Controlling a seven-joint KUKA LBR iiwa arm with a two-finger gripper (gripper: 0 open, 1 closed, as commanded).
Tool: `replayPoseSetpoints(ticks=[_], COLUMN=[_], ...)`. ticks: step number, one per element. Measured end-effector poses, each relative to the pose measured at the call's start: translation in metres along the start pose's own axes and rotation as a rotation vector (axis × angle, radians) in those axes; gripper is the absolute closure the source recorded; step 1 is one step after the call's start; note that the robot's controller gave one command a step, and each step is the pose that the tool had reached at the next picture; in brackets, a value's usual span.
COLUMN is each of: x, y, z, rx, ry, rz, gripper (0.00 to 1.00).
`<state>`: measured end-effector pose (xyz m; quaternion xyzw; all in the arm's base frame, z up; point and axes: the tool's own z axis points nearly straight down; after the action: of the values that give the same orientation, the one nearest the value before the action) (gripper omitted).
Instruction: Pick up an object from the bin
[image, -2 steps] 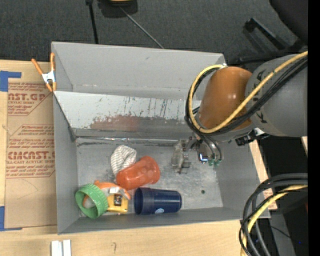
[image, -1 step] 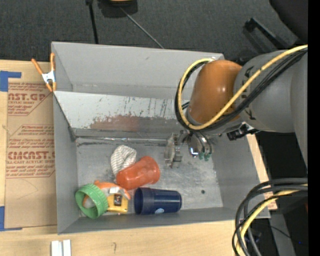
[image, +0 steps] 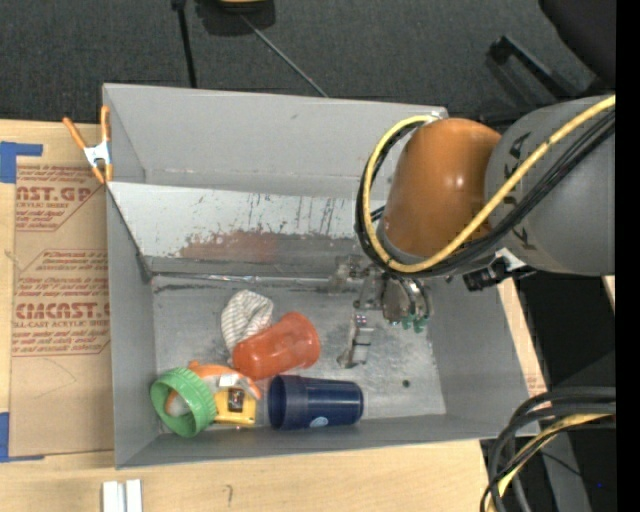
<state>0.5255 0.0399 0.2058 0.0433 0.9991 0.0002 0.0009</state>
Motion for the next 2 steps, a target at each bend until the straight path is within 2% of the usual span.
replayPoseSetpoints(ticks=[1,2], x=[0.0,-0.014], y=[0.0,0.021], z=[0.0,0.035], rx=[0.0,0.0], ry=[0.0,-0.009], rz=[0.001,-0.046], gripper=[0.0,0.0])
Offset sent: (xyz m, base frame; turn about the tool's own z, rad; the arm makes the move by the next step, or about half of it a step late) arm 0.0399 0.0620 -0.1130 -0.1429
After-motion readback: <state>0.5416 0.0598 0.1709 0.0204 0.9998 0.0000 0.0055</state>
